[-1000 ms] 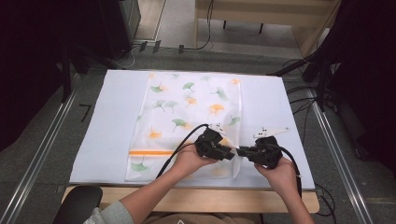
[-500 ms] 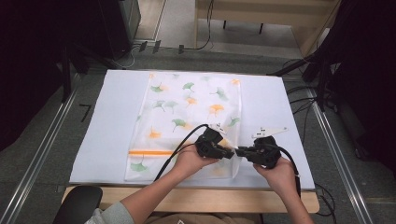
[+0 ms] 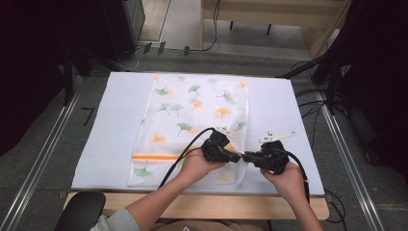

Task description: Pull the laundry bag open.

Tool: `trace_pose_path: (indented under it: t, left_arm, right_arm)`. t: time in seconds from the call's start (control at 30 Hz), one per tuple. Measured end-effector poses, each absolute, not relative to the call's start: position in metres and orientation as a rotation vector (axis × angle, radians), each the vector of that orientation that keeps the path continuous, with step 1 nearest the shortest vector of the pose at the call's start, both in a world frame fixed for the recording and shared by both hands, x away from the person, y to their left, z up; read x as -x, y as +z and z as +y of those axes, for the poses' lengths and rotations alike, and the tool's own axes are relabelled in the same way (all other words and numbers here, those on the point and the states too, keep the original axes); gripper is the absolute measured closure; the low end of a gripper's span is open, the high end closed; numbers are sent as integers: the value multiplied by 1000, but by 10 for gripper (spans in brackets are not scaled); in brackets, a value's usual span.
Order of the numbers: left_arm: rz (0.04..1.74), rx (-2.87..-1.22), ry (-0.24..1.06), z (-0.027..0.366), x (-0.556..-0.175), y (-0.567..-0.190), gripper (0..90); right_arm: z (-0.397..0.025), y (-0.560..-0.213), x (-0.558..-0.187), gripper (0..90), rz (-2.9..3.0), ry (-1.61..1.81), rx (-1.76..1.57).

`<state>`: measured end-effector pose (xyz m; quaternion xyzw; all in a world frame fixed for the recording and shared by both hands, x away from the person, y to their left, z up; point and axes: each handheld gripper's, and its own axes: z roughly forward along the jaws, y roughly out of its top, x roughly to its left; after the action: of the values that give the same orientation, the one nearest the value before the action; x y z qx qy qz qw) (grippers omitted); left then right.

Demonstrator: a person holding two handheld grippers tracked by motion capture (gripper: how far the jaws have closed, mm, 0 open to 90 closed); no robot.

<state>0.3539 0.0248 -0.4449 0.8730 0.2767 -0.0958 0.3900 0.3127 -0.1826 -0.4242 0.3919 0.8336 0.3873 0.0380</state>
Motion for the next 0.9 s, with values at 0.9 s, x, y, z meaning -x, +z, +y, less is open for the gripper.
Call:
trace_pose_path:
  t: [0.9]
  left_arm:
    - [717,-2243,-249,28,-360,-446,900]
  right_arm:
    - [-184,-423,-312,855,2556,1178,-1203]
